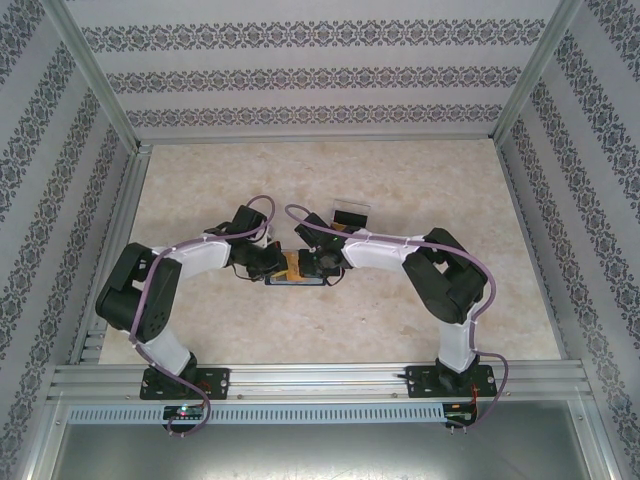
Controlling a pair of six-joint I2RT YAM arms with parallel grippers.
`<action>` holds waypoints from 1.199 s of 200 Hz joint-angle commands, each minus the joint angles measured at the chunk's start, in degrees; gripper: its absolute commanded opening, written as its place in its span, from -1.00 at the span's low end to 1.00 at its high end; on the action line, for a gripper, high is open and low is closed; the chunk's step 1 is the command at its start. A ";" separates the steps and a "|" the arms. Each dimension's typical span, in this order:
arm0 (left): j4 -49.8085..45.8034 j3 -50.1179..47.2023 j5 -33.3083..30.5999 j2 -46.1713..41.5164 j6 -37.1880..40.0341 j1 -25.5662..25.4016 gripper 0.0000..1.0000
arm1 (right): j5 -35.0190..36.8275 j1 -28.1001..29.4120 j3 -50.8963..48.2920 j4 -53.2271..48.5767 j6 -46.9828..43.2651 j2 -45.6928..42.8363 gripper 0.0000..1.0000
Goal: Take the credit cards out of the card holder
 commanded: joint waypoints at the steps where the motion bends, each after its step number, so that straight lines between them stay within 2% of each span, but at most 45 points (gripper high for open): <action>1: -4.60 -1.04 -2.39 -3.08 2.30 1.50 -0.99 | 0.74 -0.75 -2.17 -1.45 0.63 -1.03 -0.61; 57: -8.62 -1.67 -3.28 -8.76 3.07 2.42 -0.98 | -0.34 -1.45 -3.19 0.46 0.41 -4.40 -0.49; 111: -10.23 -0.59 -2.50 -16.26 2.53 2.37 -1.00 | -3.59 -3.74 -3.41 2.01 -0.97 -13.09 -0.36; 146: -7.37 1.20 1.73 -18.76 2.10 2.46 -1.00 | -11.16 -7.60 -5.46 6.32 -0.63 -18.68 -0.34; 178: -0.81 2.10 8.70 -18.78 0.17 3.01 -1.00 | -19.94 -11.05 -8.43 12.44 0.87 -22.41 -0.34; 204: 5.32 2.00 14.12 -18.82 -1.77 3.60 -1.00 | -25.71 -12.67 -10.67 17.24 2.34 -23.46 -0.35; 240: 9.35 2.36 18.16 -18.78 -3.16 4.63 -1.00 | -30.37 -14.44 -14.71 25.95 7.91 -22.71 -0.41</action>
